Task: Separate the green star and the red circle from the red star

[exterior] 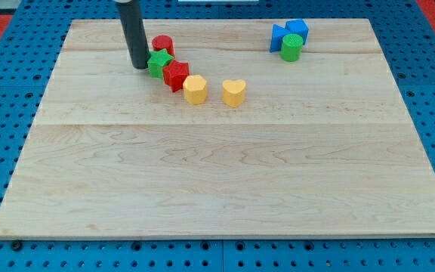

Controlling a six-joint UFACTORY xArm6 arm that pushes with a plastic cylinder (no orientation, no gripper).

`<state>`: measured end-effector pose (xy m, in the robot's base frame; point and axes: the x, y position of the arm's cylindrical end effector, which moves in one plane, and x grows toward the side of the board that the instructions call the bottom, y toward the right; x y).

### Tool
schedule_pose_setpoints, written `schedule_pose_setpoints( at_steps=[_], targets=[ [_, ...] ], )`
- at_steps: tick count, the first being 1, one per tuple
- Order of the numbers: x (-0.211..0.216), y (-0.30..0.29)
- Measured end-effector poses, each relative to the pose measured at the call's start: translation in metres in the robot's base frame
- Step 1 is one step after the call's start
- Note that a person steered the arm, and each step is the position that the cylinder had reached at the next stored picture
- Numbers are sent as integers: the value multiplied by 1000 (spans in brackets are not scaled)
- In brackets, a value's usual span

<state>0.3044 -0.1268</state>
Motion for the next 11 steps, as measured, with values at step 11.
schedule_pose_setpoints(
  at_steps=[11],
  targets=[
    [-26,70]
  ],
)
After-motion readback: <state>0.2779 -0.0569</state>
